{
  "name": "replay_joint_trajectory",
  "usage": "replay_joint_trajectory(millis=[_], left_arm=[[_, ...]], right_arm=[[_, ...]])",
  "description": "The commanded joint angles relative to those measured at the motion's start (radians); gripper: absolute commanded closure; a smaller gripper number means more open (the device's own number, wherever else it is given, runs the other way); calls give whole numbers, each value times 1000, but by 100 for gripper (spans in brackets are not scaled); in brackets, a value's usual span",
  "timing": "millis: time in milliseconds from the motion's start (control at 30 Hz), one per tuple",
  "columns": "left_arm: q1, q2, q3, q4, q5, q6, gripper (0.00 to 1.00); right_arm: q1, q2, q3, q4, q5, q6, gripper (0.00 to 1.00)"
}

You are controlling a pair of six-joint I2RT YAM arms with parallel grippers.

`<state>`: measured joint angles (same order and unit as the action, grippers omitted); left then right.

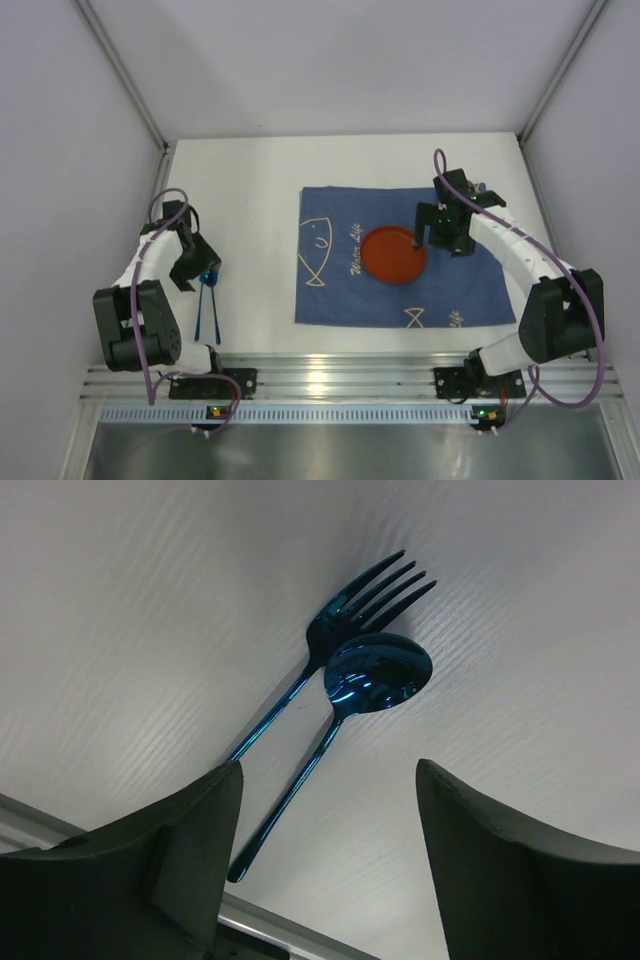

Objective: Set the dinner table for one person

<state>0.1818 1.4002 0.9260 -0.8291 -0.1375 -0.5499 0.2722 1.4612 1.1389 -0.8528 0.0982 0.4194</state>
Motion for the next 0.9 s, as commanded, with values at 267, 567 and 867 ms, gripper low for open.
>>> replay_joint_trajectory(millis=[267,567,867], left_arm=[[4,144,-73,179,88,-2,51],[2,207,-76,180,49,-16,65],[2,309,-42,212,38,-7,100]], right_arm=[[-25,19,24,-8,-11,-45,7],[-57,47,44,-6,-18,-59,7],[-85,57,53,-6,-28,-68,7]])
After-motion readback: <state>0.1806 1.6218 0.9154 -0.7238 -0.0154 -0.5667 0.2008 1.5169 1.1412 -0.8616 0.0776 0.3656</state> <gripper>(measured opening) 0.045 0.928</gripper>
